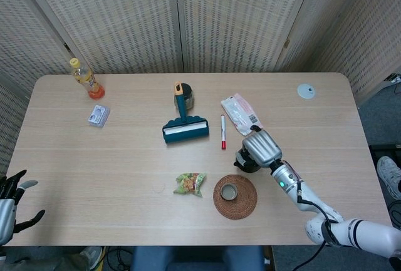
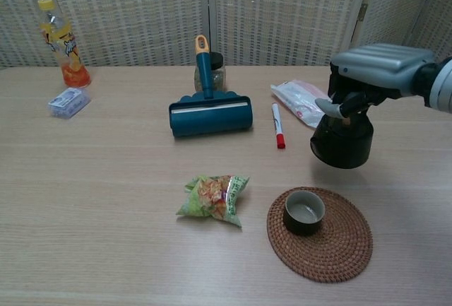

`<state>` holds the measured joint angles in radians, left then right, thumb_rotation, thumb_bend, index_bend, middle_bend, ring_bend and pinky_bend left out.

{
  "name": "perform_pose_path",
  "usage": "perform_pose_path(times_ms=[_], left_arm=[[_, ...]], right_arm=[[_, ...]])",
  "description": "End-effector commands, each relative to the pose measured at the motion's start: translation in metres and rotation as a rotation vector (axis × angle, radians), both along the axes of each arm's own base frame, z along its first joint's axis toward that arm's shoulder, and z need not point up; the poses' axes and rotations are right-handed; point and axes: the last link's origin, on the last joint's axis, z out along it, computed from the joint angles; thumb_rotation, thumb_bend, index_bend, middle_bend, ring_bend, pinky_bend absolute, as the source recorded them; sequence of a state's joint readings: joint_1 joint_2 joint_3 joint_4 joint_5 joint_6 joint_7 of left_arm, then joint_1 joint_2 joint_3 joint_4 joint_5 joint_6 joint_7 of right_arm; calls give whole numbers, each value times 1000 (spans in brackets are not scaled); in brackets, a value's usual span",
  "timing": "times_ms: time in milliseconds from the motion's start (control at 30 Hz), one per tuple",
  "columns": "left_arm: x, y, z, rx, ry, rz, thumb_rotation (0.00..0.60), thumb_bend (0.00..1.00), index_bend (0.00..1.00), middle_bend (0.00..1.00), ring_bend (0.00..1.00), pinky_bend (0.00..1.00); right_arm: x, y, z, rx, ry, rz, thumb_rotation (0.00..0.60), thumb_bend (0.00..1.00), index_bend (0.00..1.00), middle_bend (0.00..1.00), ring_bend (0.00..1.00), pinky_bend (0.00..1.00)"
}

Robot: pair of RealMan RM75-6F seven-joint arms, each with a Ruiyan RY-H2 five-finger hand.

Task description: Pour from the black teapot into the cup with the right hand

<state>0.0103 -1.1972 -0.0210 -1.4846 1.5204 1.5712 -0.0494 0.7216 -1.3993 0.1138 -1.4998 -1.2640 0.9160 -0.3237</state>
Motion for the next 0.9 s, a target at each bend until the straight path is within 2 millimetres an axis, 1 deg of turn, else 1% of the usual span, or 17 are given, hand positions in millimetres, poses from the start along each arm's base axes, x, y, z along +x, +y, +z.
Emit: perform_pose_path(times_ms=[33,167,333,467,600,700,900], left_arm=[[0,0,0,-1,0,1,600,183,278,102,120,39],[0,0,-1,-2,-1,0,600,184,278,103,120,39],[0,0,0,1,-1,1,600,184,278,103,120,39],[-1,-1,0,0,-1,2,600,184,279,103,120,39],[-1,0,-1,0,-2,2,600,184,278,103,120,39],[-1,0,-1,0,-2,3,600,183,278,103,120,39],[-2,0,-1,0,-2,5,600,183,278,103,120,39]], right_arm=[[0,0,0,2,0,1,288,561,1000,1000,955,239],[-1,1,-1,10,1,0,351,581,1000,984,938,239],[-1,1,-2,15,0,-4,385,584,1000,971,925,243],[-1,2,-3,17,0,-5,400,584,1000,971,922,291],[-1,1,-4,17,2,-5,432,585,1000,954,915,351],[-1,1,-4,18,0,-6,441,586,1000,953,911,404],[-1,1,-5,21,-1,-8,463,586,1000,953,911,475]])
